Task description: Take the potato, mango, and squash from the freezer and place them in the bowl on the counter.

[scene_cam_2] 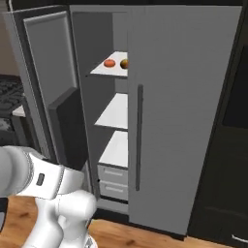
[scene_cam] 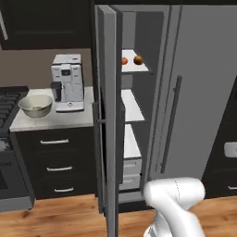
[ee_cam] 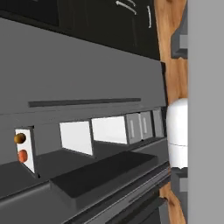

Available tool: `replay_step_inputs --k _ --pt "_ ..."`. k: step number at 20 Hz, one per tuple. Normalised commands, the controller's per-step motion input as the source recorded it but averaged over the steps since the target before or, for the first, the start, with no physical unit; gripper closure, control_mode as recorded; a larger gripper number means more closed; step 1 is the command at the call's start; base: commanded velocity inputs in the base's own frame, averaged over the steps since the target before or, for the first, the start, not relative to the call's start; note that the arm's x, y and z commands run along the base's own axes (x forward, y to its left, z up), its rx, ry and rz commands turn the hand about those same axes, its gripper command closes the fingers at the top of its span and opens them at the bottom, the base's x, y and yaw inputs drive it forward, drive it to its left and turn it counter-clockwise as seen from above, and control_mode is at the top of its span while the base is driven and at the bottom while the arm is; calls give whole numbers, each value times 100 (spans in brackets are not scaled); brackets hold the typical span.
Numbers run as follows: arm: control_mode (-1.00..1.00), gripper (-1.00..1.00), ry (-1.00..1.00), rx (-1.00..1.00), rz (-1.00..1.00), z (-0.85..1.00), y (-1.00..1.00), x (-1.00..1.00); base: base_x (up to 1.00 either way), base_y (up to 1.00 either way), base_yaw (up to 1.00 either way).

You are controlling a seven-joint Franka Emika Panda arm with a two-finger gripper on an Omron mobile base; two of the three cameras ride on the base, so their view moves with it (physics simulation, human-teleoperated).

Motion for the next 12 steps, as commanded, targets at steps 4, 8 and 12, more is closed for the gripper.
replay_step_inputs --k 4,8,12 --pt "100 -100 0 0 0 0 0 0 100 -33 14" --pt "100 -100 0 0 0 0 0 0 100 -22 10" --pt "100 -100 0 0 0 0 0 0 100 11 9"
